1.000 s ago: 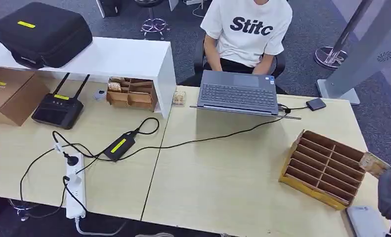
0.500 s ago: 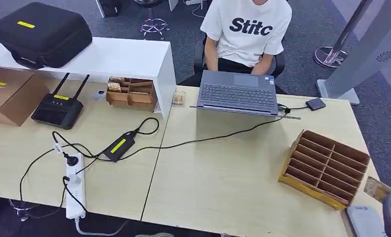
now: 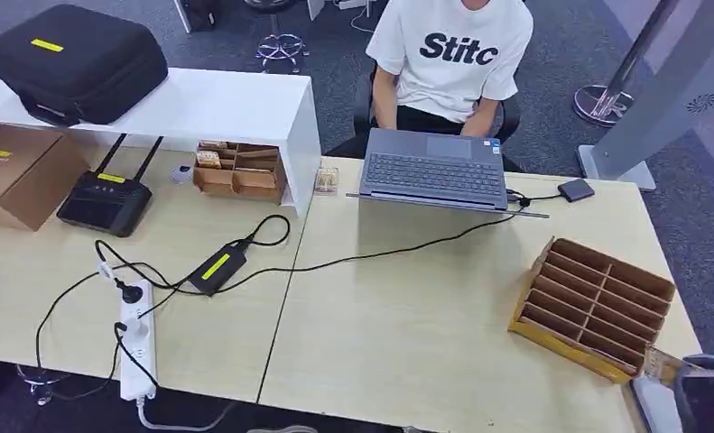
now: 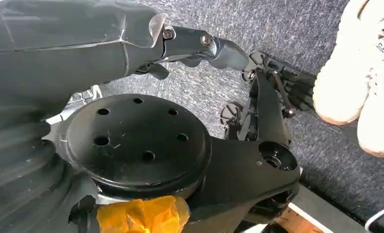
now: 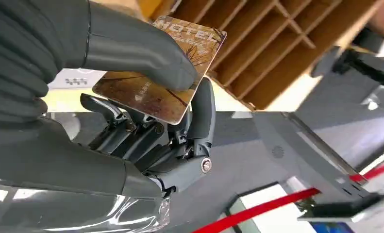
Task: Pass the card to the sensor for recognition and then transmit it.
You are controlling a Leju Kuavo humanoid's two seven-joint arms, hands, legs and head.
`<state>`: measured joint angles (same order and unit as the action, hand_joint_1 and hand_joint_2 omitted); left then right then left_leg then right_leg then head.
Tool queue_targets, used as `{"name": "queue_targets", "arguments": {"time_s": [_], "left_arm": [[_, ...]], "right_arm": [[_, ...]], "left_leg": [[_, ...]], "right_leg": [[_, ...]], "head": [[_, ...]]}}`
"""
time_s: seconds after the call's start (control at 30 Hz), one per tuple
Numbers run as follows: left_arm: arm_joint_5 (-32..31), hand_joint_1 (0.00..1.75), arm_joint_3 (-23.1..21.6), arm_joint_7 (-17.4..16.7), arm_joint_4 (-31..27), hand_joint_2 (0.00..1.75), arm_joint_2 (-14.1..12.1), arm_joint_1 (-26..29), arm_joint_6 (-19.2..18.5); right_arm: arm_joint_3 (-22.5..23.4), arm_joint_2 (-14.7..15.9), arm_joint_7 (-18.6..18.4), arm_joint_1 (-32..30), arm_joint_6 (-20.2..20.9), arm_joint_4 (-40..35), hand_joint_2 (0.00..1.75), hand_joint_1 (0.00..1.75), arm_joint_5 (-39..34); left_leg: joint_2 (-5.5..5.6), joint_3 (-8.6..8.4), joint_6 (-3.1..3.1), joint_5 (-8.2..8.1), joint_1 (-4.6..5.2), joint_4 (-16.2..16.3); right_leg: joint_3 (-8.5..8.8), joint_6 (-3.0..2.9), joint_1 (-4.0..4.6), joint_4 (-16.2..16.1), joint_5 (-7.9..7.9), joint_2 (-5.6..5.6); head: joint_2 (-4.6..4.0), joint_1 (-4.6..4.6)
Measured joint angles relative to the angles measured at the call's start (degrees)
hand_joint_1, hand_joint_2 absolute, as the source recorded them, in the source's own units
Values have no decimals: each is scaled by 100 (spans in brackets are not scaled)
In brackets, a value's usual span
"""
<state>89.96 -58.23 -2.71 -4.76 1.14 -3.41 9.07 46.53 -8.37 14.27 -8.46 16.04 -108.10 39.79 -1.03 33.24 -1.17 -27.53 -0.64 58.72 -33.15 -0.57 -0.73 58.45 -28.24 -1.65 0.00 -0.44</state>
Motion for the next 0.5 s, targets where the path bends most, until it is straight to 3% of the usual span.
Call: {"name": "queue_targets", "arguments": {"time_s": [0.13, 0.3, 0.5], "left_arm": [[0, 0, 0, -17, 0, 175, 0, 0, 4], [0, 0, 0, -55, 0, 175, 0, -3, 20], [0, 0, 0, -70, 0, 175, 0, -5, 39]], "right_arm": [[0, 0, -225, 36, -195, 120, 175, 175, 441], [0, 0, -596, 125, -762, 223, 175, 175, 1138], [0, 0, -669, 182, -859, 312, 175, 175, 1261]], "left_leg": [[0, 0, 0, 0, 0, 0], [0, 0, 0, 0, 0, 0], [0, 0, 0, 0, 0, 0]], "right_leg": [[0, 0, 0, 0, 0, 0], [0, 0, 0, 0, 0, 0], [0, 0, 0, 1, 0, 0]], "head": [[0, 0], [0, 0], [0, 0]]}}
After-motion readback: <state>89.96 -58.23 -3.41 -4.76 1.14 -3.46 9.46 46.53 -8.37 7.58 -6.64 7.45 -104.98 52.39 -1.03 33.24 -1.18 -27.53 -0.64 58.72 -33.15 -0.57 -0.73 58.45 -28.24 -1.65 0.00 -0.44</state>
